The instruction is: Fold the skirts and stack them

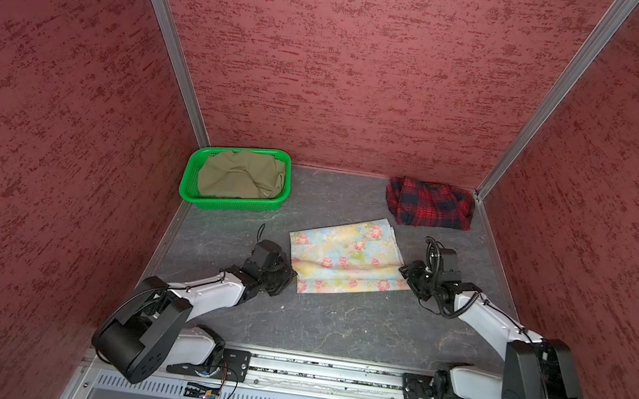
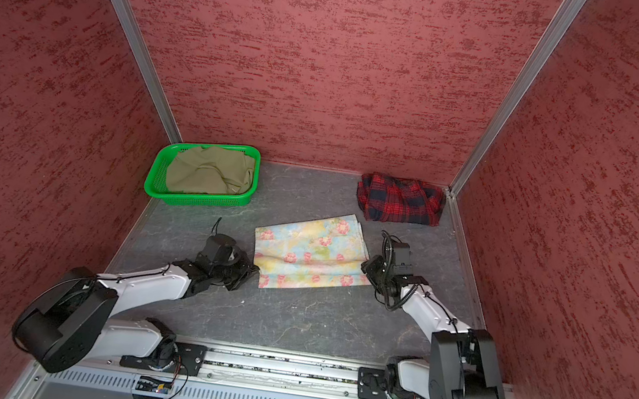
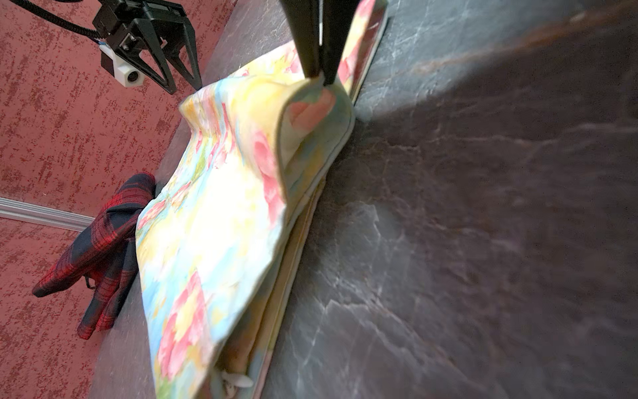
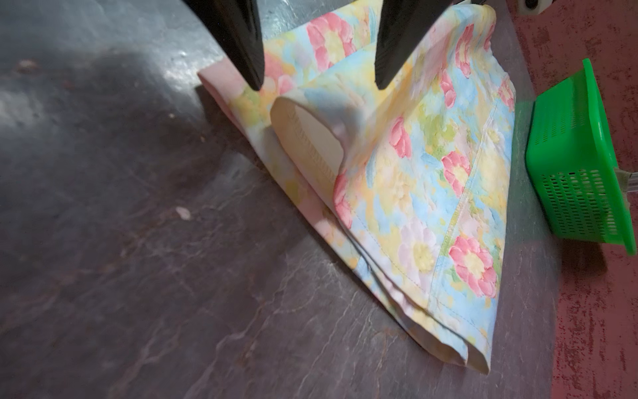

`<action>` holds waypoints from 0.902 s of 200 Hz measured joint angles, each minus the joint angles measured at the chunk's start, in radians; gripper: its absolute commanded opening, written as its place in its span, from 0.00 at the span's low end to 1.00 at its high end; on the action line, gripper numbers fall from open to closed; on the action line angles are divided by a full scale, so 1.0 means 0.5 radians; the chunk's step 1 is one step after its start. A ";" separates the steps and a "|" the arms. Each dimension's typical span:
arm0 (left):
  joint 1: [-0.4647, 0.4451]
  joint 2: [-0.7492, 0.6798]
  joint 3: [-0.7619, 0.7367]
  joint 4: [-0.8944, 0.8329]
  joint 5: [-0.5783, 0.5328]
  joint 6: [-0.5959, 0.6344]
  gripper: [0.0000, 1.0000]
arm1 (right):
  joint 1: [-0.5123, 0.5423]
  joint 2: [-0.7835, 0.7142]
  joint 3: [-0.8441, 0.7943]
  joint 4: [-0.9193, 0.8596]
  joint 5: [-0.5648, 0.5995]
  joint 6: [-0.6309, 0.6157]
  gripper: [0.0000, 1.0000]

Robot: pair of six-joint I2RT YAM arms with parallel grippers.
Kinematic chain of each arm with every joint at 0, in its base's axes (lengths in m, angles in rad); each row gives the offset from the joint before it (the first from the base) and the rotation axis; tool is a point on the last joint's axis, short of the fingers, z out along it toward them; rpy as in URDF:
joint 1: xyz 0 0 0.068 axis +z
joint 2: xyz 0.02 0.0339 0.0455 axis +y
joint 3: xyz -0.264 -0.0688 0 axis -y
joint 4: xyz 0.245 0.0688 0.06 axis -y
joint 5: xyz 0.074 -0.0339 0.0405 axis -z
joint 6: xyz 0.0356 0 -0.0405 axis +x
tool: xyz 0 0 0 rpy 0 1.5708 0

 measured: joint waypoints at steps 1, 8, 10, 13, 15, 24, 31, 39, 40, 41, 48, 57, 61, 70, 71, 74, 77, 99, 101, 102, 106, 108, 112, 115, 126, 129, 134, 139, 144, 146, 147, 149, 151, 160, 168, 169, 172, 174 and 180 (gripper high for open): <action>0.000 0.000 0.001 0.000 0.000 0.000 0.00 | 0.000 -0.001 0.000 0.000 0.000 0.000 0.56; -0.004 0.000 0.004 -0.005 -0.002 0.000 0.00 | 0.000 -0.008 -0.003 -0.001 -0.004 0.007 0.56; -0.005 0.000 0.005 -0.007 -0.003 0.000 0.00 | 0.000 -0.011 -0.005 -0.001 -0.005 0.009 0.56; -0.007 0.000 0.008 -0.009 -0.005 0.001 0.00 | 0.000 -0.014 -0.009 0.001 -0.005 0.013 0.56; -0.008 0.000 0.009 -0.009 -0.007 0.000 0.00 | 0.000 -0.017 -0.013 0.002 -0.006 0.015 0.56; -0.013 0.000 0.014 -0.010 -0.009 0.000 0.00 | 0.000 -0.026 -0.032 0.004 -0.011 0.029 0.56; -0.018 0.000 0.018 -0.010 -0.013 0.000 0.00 | 0.000 -0.028 -0.050 0.009 -0.021 0.046 0.56; -0.021 0.000 0.021 -0.010 -0.014 0.000 0.00 | 0.000 -0.028 -0.073 0.015 -0.039 0.070 0.55; -0.021 0.000 0.021 -0.010 -0.014 0.000 0.00 | 0.000 -0.028 -0.076 0.017 -0.041 0.072 0.55; -0.022 0.000 0.022 -0.010 -0.015 0.000 0.00 | 0.000 -0.028 -0.079 0.018 -0.046 0.076 0.55; -0.026 0.000 0.024 -0.010 -0.017 0.000 0.00 | 0.000 -0.028 -0.101 0.027 -0.060 0.101 0.55; -0.031 0.000 0.025 -0.010 -0.021 0.000 0.00 | 0.000 -0.024 -0.124 0.040 -0.082 0.141 0.54; -0.032 0.000 0.025 -0.010 -0.021 0.000 0.00 | 0.000 -0.022 -0.130 0.045 -0.090 0.154 0.54; -0.034 0.000 0.025 -0.011 -0.023 0.000 0.00 | 0.000 -0.019 -0.142 0.058 -0.097 0.192 0.53; -0.034 0.000 0.025 -0.011 -0.023 0.000 0.00 | 0.000 -0.019 -0.143 0.058 -0.098 0.194 0.53; -0.036 0.000 0.025 -0.011 -0.024 0.000 0.00 | 0.000 -0.019 -0.145 0.063 -0.098 0.203 0.53; -0.037 0.000 0.025 -0.011 -0.025 0.000 0.00 | 0.000 -0.019 -0.146 0.069 -0.098 0.214 0.52; -0.043 0.000 0.026 -0.011 -0.028 0.000 0.00 | -0.002 -0.014 -0.148 0.125 -0.098 0.276 0.50; -0.043 0.000 0.026 -0.011 -0.028 0.000 0.00 | -0.003 -0.013 -0.148 0.131 -0.097 0.281 0.50; -0.043 0.000 0.026 -0.011 -0.028 0.000 0.00 | -0.003 -0.013 -0.148 0.134 -0.097 0.282 0.50; -0.043 0.000 0.026 -0.011 -0.028 0.000 0.00 | -0.005 -0.008 -0.148 0.149 -0.097 0.290 0.50; -0.043 0.000 0.026 -0.011 -0.028 0.000 0.00 | -0.006 -0.005 -0.148 0.155 -0.097 0.295 0.49; -0.043 0.000 0.026 -0.011 -0.028 0.000 0.00 | -0.010 0.002 -0.148 0.167 -0.097 0.300 0.49; -0.043 0.000 0.026 -0.011 -0.028 0.000 0.00 | -0.012 0.006 -0.148 0.175 -0.097 0.305 0.49; -0.043 0.000 0.027 -0.011 -0.027 0.000 0.00 | -0.022 0.027 -0.148 0.195 -0.097 0.320 0.49; -0.043 0.000 0.028 -0.011 -0.028 0.000 0.00 | -0.024 0.031 -0.148 0.198 -0.097 0.324 0.48; -0.043 0.000 0.029 -0.011 -0.028 0.000 0.00 | -0.029 0.038 -0.148 0.203 -0.096 0.330 0.47; -0.043 -0.001 0.030 -0.011 -0.027 0.000 0.00 | -0.033 0.047 -0.148 0.209 -0.096 0.332 0.46; -0.043 -0.002 0.030 -0.011 -0.027 0.000 0.00 | -0.037 0.053 -0.148 0.217 -0.096 0.336 0.45; -0.043 -0.002 0.030 -0.011 -0.027 0.000 0.00 | -0.038 0.057 -0.148 0.220 -0.096 0.338 0.45; -0.043 -0.002 0.030 -0.011 -0.028 0.000 0.00 | -0.038 0.058 -0.148 0.222 -0.096 0.339 0.44; -0.043 -0.002 0.030 -0.011 -0.028 0.000 0.00 | -0.040 0.061 -0.148 0.224 -0.096 0.340 0.43; -0.043 -0.002 0.030 -0.011 -0.028 0.000 0.00 | -0.040 0.066 -0.148 0.229 -0.096 0.340 0.42; -0.043 -0.002 0.031 -0.011 -0.027 0.000 0.00 | -0.044 0.082 -0.148 0.243 -0.096 0.349 0.35; -0.043 -0.002 0.032 -0.011 -0.028 0.000 0.00 | -0.047 0.100 -0.148 0.251 -0.096 0.356 0.30; -0.043 -0.002 0.032 -0.011 -0.028 0.000 0.00 | -0.047 0.101 -0.148 0.252 -0.096 0.355 0.30; -0.043 -0.002 0.032 -0.011 -0.027 0.000 0.00 | -0.047 0.106 -0.148 0.257 -0.096 0.350 0.27; -0.043 -0.002 0.032 -0.011 -0.027 0.000 0.00 | -0.048 0.109 -0.148 0.260 -0.095 0.360 0.25; -0.043 -0.002 0.033 -0.011 -0.027 0.000 0.00 | -0.050 0.118 -0.148 0.271 -0.095 0.364 0.20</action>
